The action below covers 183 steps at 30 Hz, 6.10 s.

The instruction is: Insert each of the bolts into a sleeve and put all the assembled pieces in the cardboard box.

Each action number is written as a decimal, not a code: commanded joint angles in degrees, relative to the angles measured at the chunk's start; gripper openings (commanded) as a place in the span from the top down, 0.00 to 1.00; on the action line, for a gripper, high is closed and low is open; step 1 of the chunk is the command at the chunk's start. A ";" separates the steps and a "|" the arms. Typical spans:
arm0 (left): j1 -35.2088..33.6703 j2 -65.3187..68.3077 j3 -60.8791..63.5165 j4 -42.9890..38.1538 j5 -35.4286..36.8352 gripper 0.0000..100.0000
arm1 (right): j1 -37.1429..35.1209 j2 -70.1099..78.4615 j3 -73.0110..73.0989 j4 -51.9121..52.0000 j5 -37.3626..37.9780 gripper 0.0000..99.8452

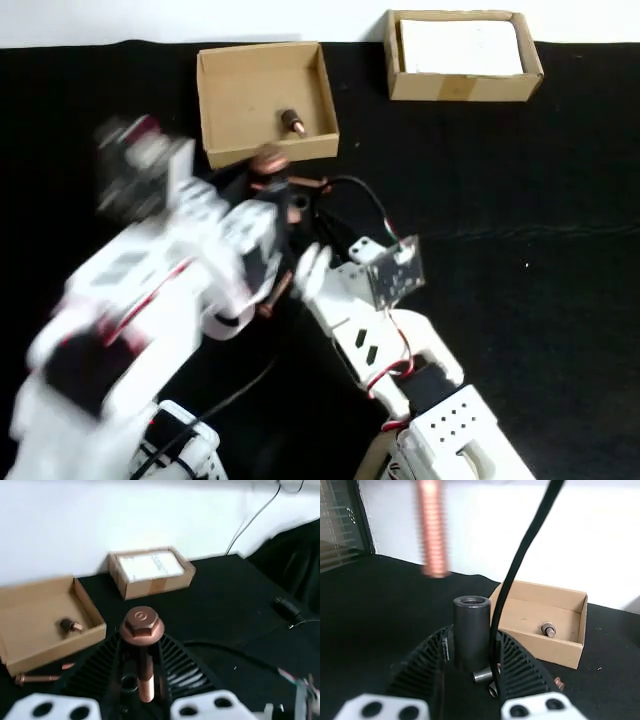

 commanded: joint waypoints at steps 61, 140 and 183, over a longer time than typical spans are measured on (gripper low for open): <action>3.56 16.31 -1.01 -10.90 -3.34 0.99 | 7.25 -1.45 -0.13 -2.42 -7.82 0.99; -41.54 -11.12 12.00 31.91 -19.16 0.80 | 11.91 110.46 -108.18 2.59 -4.04 0.99; -49.10 -17.19 26.07 26.73 -19.25 0.80 | 10.33 139.12 -185.71 68.79 0.62 0.78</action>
